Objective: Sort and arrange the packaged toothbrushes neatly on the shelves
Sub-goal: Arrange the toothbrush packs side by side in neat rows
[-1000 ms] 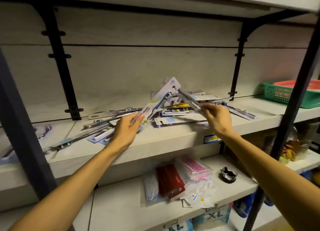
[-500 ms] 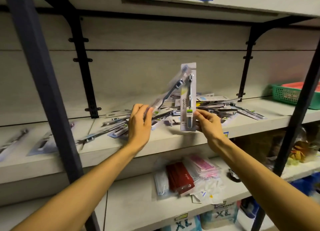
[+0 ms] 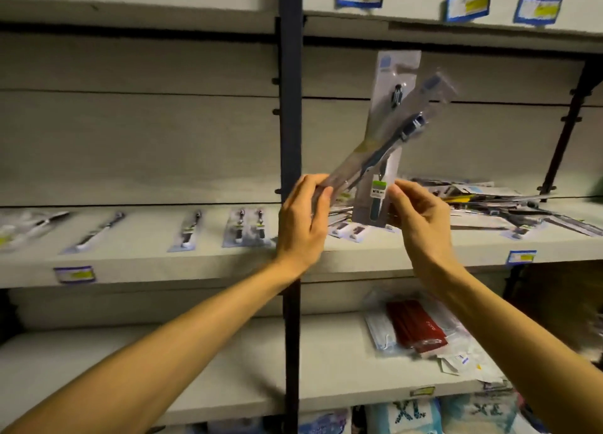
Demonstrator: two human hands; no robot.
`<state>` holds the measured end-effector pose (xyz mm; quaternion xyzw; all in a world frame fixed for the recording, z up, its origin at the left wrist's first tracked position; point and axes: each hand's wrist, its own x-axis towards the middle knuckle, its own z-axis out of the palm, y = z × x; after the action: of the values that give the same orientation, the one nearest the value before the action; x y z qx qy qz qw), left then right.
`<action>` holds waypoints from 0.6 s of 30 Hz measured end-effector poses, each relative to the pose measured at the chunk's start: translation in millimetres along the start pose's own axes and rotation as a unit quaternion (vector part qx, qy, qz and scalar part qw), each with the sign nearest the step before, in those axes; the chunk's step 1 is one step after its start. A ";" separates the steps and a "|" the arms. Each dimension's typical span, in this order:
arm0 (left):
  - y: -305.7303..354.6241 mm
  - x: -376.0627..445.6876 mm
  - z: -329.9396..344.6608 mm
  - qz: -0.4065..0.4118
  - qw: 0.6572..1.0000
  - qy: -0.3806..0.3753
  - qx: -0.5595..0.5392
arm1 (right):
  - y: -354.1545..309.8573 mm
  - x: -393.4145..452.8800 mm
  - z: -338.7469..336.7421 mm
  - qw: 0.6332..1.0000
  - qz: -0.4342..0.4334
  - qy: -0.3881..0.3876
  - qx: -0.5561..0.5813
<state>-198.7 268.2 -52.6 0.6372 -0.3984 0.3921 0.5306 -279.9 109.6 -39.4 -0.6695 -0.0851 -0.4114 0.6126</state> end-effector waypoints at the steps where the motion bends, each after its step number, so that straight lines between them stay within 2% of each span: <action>1: -4.4 -0.8 -21.4 -0.009 1.000 0.006 0.000 | -3.8 -6.9 20.0 1.000 -0.003 -0.003 0.001; 7: -42.4 -20.3 -160.0 -0.071 0.996 0.061 0.009 | -11.8 -47.6 142.5 0.999 0.011 -0.037 0.021; 11: -74.6 -36.1 -242.8 -0.202 0.970 0.133 -0.008 | -10.3 -67.0 223.6 0.997 0.038 -0.062 0.034; 14: -103.5 -35.4 -296.9 -0.268 0.946 0.180 -0.005 | -2.5 -73.2 279.7 0.991 0.076 -0.101 0.034; 18: -152.3 -25.4 -346.5 -0.363 0.920 0.148 0.017 | 20.9 -70.6 344.9 0.984 0.118 -0.131 0.024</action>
<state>-94.2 631.2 -86.5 0.6818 -0.0498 0.2693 0.6783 -158.7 439.3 -70.7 -0.7079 -0.0949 -0.2424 0.6566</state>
